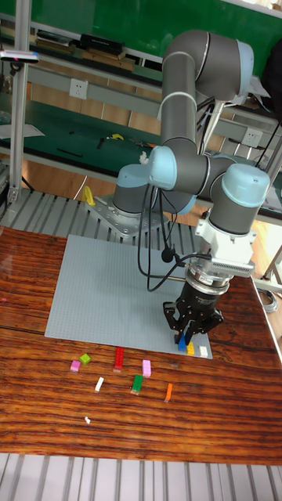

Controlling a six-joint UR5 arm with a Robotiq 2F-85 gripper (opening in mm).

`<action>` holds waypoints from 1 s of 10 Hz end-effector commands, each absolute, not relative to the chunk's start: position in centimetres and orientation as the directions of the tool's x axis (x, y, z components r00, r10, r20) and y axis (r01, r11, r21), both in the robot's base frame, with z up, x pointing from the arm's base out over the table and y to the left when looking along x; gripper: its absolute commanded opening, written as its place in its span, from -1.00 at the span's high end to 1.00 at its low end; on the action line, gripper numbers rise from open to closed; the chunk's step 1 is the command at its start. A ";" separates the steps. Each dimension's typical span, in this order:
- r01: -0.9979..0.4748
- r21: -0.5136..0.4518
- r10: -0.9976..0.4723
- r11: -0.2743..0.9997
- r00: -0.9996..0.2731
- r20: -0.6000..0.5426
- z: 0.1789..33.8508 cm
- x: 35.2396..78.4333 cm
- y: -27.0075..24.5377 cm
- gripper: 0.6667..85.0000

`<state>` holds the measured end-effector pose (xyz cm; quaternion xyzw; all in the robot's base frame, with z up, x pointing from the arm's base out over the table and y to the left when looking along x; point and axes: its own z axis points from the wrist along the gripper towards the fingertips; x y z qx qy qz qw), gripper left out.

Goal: Build with small Lego blocks

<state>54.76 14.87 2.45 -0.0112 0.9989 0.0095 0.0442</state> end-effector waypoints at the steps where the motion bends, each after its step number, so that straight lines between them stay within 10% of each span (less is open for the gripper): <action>1: -0.015 0.029 -0.013 0.999 -0.995 -0.096 1.5 54.8 14.7 0.99; 10: 0.002 0.043 0.004 0.999 -0.998 -0.064 0.8 54.1 14.5 0.99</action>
